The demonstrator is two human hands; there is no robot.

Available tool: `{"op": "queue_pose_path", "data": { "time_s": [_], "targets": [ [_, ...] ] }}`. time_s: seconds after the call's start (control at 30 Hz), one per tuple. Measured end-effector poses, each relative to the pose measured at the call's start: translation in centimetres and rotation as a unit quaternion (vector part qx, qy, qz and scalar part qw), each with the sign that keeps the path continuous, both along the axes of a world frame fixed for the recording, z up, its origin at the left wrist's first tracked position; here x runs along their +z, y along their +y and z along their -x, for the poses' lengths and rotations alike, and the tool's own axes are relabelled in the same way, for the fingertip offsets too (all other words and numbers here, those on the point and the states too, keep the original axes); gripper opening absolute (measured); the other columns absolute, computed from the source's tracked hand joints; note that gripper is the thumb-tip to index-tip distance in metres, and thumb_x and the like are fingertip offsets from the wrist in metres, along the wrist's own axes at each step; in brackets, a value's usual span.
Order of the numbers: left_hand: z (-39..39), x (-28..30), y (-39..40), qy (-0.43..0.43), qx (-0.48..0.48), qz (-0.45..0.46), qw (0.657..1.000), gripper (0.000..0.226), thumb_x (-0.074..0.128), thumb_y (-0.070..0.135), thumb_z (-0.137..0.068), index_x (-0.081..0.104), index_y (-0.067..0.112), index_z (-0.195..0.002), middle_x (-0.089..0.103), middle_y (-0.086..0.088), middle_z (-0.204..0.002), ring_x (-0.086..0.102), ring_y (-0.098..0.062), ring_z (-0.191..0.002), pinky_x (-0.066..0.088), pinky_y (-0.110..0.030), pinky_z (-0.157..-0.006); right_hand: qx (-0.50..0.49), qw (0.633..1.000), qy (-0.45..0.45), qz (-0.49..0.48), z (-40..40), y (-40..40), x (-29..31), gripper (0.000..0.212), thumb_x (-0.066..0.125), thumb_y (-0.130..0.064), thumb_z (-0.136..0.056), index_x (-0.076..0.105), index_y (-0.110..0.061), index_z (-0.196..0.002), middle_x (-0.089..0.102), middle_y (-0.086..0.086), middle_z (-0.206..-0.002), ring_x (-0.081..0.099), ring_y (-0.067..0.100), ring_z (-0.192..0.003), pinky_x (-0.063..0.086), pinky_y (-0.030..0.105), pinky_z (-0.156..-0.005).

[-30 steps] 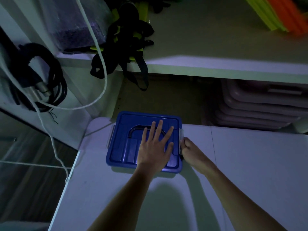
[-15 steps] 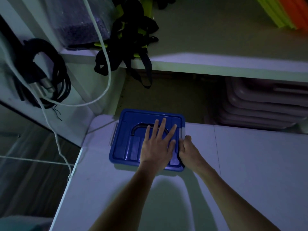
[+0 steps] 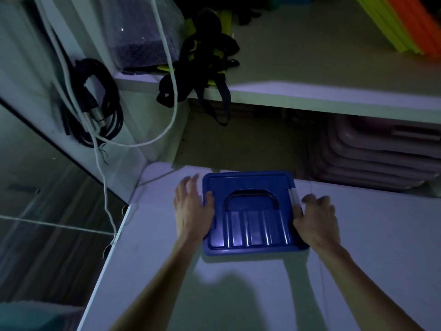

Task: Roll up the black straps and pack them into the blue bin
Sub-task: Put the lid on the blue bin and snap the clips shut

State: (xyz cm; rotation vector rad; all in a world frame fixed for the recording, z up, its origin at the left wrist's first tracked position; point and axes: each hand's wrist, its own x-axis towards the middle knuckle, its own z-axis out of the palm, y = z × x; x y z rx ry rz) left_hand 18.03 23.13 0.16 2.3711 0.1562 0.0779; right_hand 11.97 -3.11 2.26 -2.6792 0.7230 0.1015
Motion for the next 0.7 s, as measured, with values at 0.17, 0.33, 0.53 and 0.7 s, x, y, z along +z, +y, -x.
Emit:
{"op": "queue_pose_path", "data": {
  "time_s": [0.17, 0.33, 0.53, 0.7],
  "targets": [
    [0.6, 0.7, 2.2, 0.27, 0.182, 0.387, 0.863, 0.033, 0.04, 0.026, -0.103, 0.064, 0.009, -0.088, 0.066, -0.01, -0.076, 0.059, -0.024, -0.063, 0.049, -0.033, -0.058, 0.23, 0.967, -0.1, 0.052, -0.9, 5.5, 2.1, 0.049, 0.059, -0.033, -0.09, 0.049, -0.02, -0.136, 0.041, 0.014, -0.141, 0.044, 0.036, -0.124, 0.042, 0.048, -0.101],
    [1.6, 0.8, 2.3, 0.343, 0.166, 0.441, 0.812, 0.036, 0.038, 0.023, -0.105, 0.061, 0.01, -0.081, 0.063, -0.005, -0.064, 0.058, -0.02, -0.055, 0.053, -0.028, -0.05, 0.358, 0.932, 0.053, 0.033, -1.4, 11.1, -0.1, 0.065, 0.029, -0.061, -0.097, -0.003, -0.048, -0.152, -0.017, 0.0, -0.165, -0.016, 0.032, -0.151, 0.003, 0.058, -0.121],
    [1.6, 0.7, 3.2, 0.384, 0.158, 0.511, 0.753, 0.021, 0.051, 0.016, -0.099, 0.063, -0.001, -0.105, 0.063, -0.016, -0.09, 0.06, -0.024, -0.071, 0.052, -0.036, -0.073, 0.347, 0.932, 0.102, 0.04, -1.4, 11.0, -1.9, 0.059, 0.006, -0.066, -0.094, -0.027, -0.056, -0.142, -0.039, -0.01, -0.156, -0.035, 0.027, -0.144, -0.011, 0.058, -0.118],
    [1.8, 0.6, 3.7, 0.391, 0.182, 0.557, 0.71, 0.027, 0.043, 0.017, -0.103, 0.061, 0.0, -0.093, 0.069, -0.018, -0.082, 0.066, -0.026, -0.067, 0.06, -0.035, -0.066, 0.345, 0.929, 0.134, 0.009, -1.8, 11.1, -1.7, 0.058, 0.009, -0.066, -0.095, -0.027, -0.059, -0.14, -0.044, -0.014, -0.152, -0.041, 0.024, -0.141, -0.015, 0.059, -0.117]
  ]
}}
